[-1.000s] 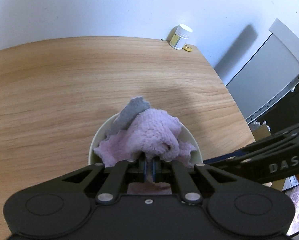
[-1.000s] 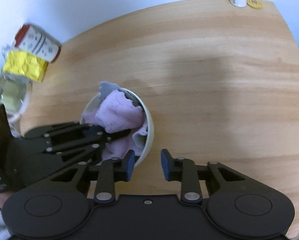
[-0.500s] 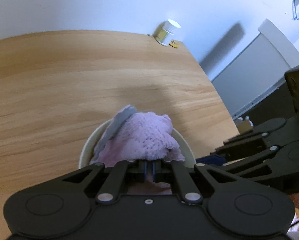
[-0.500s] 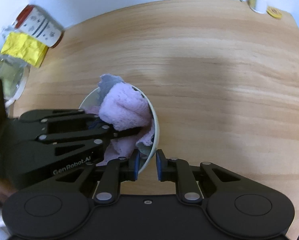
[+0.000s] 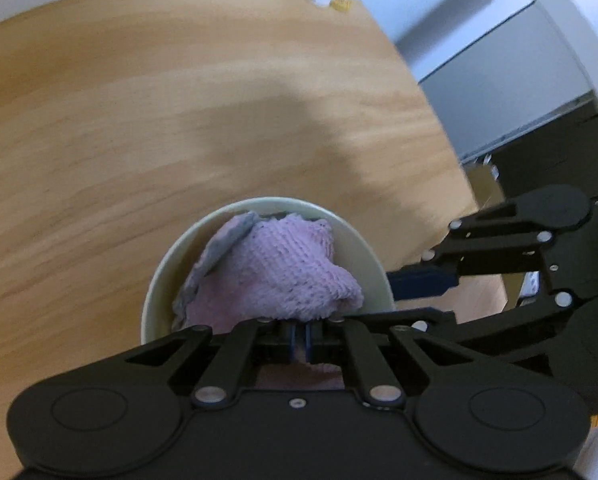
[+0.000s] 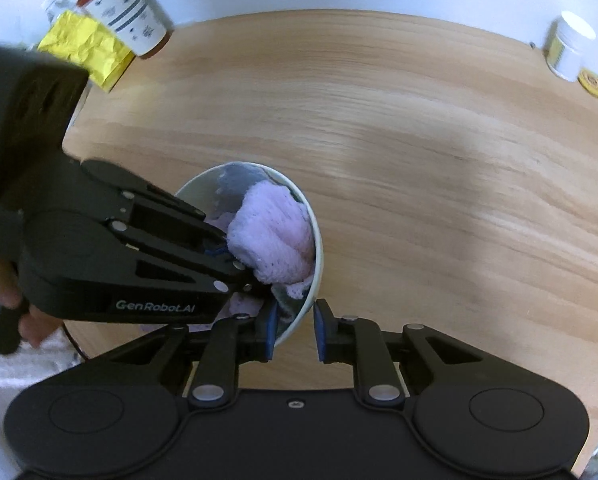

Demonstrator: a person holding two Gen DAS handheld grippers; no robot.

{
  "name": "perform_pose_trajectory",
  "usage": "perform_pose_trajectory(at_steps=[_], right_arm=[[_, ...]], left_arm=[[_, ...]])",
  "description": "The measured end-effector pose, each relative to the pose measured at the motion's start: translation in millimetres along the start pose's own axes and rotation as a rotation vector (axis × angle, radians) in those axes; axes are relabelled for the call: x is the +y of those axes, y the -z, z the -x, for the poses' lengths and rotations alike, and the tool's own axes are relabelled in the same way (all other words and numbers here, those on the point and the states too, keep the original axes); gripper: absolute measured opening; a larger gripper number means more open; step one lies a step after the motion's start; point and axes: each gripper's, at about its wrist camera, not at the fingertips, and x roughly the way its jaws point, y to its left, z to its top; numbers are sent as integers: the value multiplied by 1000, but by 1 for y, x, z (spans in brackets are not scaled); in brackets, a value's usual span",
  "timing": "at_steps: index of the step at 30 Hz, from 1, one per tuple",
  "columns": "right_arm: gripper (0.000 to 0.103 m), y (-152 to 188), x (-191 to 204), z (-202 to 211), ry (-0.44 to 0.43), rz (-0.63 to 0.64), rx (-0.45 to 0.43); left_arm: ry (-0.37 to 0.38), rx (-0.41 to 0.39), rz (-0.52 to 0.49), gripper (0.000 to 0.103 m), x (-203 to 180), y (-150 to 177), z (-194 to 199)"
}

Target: Clean bowl

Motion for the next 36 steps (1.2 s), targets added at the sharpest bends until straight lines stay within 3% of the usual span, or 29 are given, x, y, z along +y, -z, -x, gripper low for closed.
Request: perform_pose_trajectory(at_steps=[3,6,10,14,21,26,30,36], right_arm=[[23,0,1,0,0,14,6],[23,0,1,0,4,26,9],[24,0,5,-2,31,38,2],[31,2,10,-3,56,81,-2],[32,3,-3,-3,18,46,-7],[31,1,-11,-4,-1,-4,-13],[31,-2,-12,-5,33,-16,-11],[31,-11,-12,-7,60,-18,-9]], left_arm=[[-8,34,19,5,0,-5,-4],[-24,1,23,5,-1,-7,-4],[-54,-114,-3,5,-7,2,-3],[-70,-236,2,5,-10,15,0],[-122,-371,3,5,-15,22,16],[-192,-348,-20,5,-18,23,24],[-230,-316,-78,5,-16,29,37],[-305,-206,-230,5,-23,33,33]])
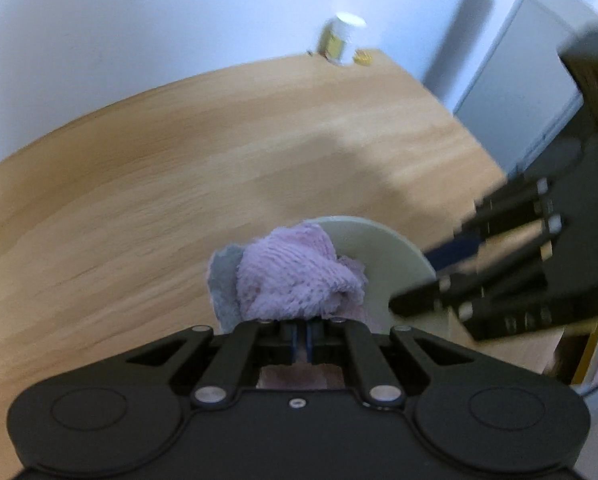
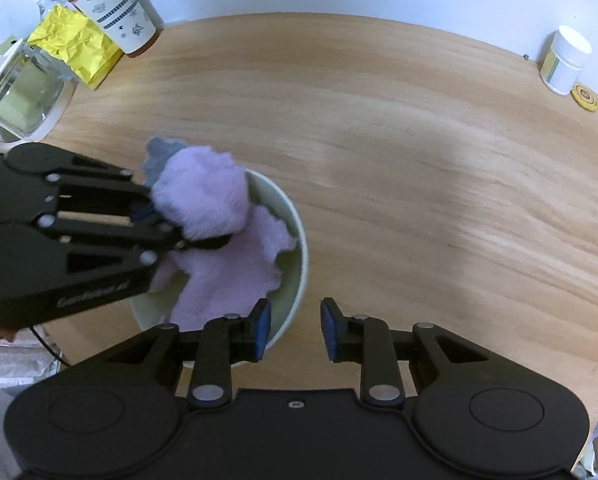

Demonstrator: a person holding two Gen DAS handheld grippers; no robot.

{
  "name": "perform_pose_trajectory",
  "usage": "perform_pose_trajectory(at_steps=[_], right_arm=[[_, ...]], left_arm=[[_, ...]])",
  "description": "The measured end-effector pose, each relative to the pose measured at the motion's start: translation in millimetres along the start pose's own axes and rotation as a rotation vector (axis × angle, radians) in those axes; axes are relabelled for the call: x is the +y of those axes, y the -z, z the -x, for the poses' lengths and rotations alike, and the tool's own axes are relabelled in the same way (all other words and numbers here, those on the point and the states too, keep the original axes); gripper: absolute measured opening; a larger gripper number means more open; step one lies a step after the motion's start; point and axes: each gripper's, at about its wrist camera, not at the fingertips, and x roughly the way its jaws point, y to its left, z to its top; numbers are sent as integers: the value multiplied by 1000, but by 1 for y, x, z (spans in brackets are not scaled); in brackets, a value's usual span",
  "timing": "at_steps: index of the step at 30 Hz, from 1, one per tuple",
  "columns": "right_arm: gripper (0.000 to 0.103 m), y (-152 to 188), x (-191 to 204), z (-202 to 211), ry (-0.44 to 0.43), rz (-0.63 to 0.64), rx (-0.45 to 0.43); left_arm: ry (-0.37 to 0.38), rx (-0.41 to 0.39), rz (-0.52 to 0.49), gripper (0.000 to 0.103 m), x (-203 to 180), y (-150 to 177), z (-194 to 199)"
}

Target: Clean bowl

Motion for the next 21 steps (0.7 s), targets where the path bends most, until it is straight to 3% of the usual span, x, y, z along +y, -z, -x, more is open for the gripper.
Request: perform_pose_trajectory(at_steps=[8,14,21], right_arm=[[31,-7,-1,-3,38,-13,-16],[31,-12,-3,-6,51,-14,-21],[28,-19,-1,-15,54,-24,-2]], left_arm=[[28,87,-110,5,-10,10,-6],[107,145,-164,5,-11,14,-2],[278,157,-64,5,3,13,5]])
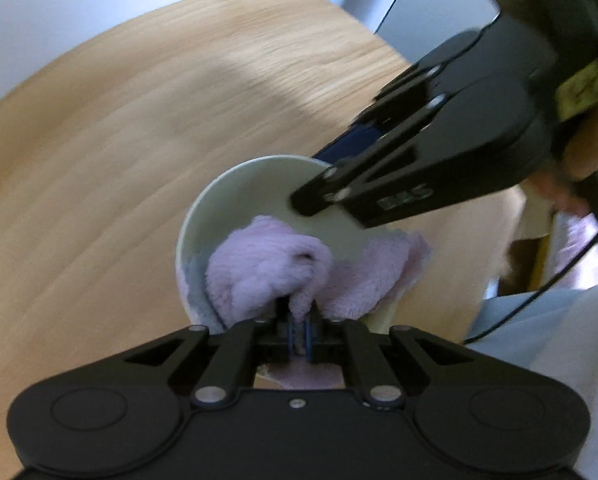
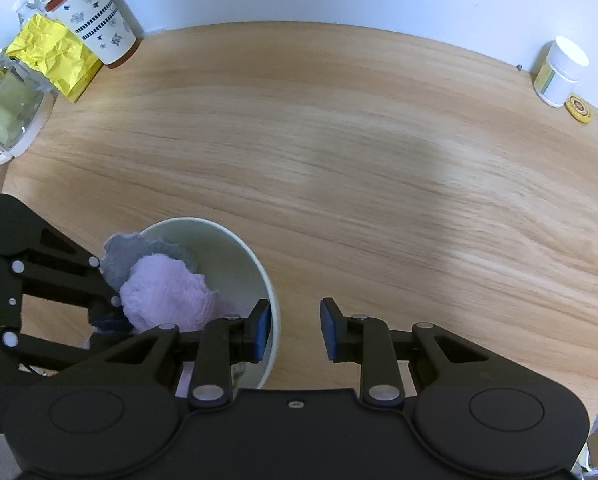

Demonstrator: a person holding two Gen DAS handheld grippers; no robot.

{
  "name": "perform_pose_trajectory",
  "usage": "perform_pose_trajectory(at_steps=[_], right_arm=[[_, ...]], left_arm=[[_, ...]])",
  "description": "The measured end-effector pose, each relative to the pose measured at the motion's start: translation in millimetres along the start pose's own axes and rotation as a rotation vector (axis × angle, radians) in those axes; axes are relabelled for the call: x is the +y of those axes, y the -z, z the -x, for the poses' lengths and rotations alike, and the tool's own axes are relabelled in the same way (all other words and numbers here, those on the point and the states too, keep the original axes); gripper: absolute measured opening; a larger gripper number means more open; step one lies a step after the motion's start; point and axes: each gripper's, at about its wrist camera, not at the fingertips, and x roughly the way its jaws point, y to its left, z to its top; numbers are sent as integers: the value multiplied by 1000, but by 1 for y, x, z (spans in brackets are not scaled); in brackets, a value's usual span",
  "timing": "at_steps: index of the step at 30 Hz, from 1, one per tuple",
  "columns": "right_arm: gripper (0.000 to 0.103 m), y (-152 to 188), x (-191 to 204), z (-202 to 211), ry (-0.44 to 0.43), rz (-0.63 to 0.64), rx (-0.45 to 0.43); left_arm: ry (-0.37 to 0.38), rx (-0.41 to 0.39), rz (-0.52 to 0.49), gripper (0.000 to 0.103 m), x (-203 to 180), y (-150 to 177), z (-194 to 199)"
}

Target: Clean bowl

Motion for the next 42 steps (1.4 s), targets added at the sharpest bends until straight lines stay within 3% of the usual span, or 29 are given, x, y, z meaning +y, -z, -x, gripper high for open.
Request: perform_pose_trajectory(at_steps=[4,6,9,13,23,26,28,29,35,42], right_arm=[[21,-3,1,-6,-8,-28,25],[13,-3,-1,-7,-20,-42,36],[13,-3,-2,-10,-27,-60,52],[12,-2,-5,-9,-40,-88,66],[12,0,-4,-2,-45,-64,58],[22,0,-8,18,-40,-59,17],[43,2,-15,34,-42,-91,-18],[45,4,-17,41,-39,-107,-38],[49,31,-13,72,-93,-167,-38],[50,52,-5,48,-165,-242,14]], left_arm=[[99,-38,66,5,3,-1,-3],[124,-58,93,5,3,-2,-6],[139,-93,137,5,4,-2,-12],[115,-123,158,5,3,-1,-18],[-36,-258,210,5,-2,5,-24],[-48,-296,242,5,2,7,-20],[-53,-313,267,5,6,7,-16],[-53,-317,272,5,7,8,-15],[-50,-348,328,5,11,10,-14],[-43,-350,357,5,12,3,-21]])
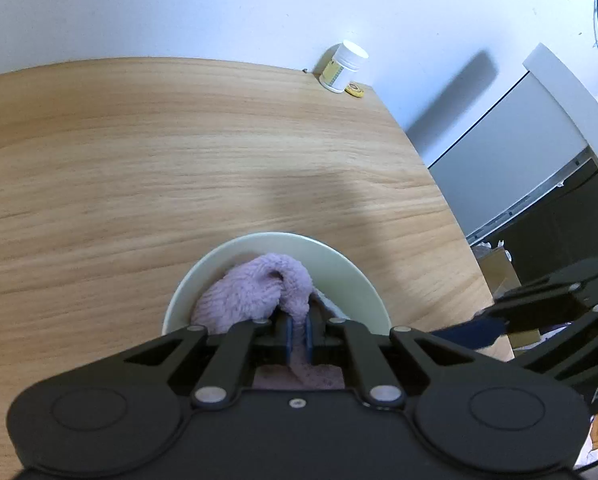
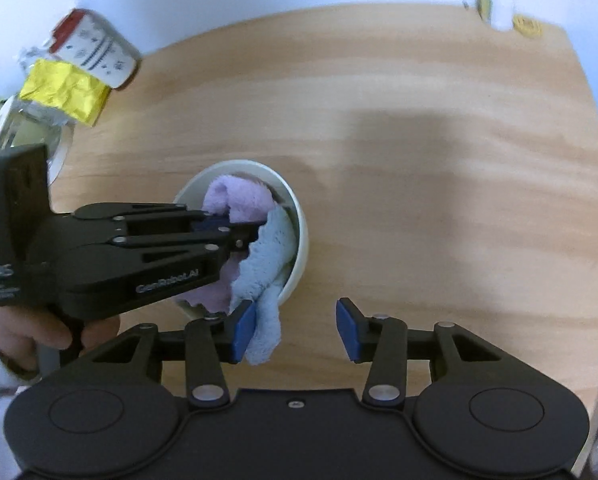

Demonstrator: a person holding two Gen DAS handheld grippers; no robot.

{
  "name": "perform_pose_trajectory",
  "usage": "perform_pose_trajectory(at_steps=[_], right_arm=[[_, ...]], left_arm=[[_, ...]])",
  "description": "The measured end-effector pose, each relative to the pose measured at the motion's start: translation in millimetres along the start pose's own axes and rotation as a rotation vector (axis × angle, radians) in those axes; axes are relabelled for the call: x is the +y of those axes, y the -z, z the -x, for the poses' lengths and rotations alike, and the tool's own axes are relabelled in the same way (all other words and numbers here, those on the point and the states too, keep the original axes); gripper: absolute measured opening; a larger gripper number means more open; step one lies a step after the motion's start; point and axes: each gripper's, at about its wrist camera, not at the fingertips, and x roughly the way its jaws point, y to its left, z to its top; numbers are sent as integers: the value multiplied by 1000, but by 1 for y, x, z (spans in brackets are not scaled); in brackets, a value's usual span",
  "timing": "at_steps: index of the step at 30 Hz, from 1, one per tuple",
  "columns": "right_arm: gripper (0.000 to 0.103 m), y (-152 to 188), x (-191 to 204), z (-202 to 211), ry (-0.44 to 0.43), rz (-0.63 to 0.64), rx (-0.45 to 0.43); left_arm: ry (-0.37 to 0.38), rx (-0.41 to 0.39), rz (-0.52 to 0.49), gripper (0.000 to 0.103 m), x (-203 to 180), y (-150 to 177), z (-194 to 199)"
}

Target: Clean bowl

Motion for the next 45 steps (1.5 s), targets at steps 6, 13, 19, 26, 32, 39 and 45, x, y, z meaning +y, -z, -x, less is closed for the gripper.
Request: perform_pose_trajectory(at_steps=[6,13,19,26,32,39,45], right_arm=[[49,-2,4,-14,20,-5,-12],[49,-3,15,-29,96,16,-10],[33,-1,15,-34,96,26,-21],[33,-2,13,-30,64,14,-11],[35,6,7,-14,32,12,-32],[44,6,9,-13,30,27,-27],[47,5,12,-16,37,28,-22]], left_arm=[[4,-19,47,5,4,-1,1],[9,-49,74,5,8,1,11],[-17,-70,54,5,5,-1,12],[-48,-130,-11,5,-3,-1,18],[-75,-152,-35,5,-8,-4,20],[-101,-188,-118,5,-17,-5,23],[-91,-153,-106,5,-10,-3,14]])
